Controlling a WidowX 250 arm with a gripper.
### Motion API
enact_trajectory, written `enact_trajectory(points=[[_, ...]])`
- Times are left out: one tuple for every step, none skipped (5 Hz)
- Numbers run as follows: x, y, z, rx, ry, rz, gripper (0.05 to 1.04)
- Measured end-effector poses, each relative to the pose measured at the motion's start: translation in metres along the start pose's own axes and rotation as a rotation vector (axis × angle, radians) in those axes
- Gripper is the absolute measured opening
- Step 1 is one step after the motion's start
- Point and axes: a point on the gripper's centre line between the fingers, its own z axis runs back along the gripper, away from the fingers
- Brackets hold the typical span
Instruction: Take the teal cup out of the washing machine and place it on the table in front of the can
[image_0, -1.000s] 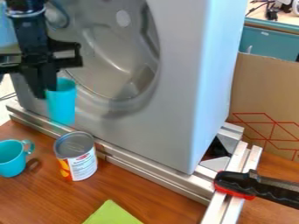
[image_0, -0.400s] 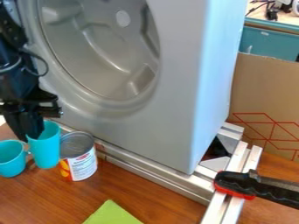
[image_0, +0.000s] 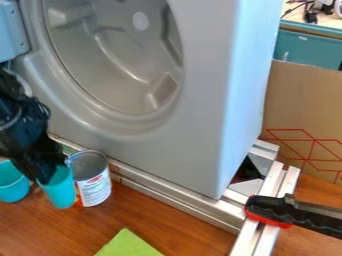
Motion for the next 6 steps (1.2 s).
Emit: enact_trajectory(points=[[-0.007,0.004,-0.017,0.002,0.064,0.015,0.093],[-0.011,0.004,-0.026,0.074,0.146,0.002,0.093],[-0.016,0.008,-0.031,0.115,0.170,-0.052,0.093],[-0.018,0.007,-0.035,0.095,0.164,-0.112,0.093],[-0.021,0.010,-0.038,0.046,0.173,-0.110,0.093],[-0.020,0.011,-0.038,0.036,0.184,-0.117,0.115]])
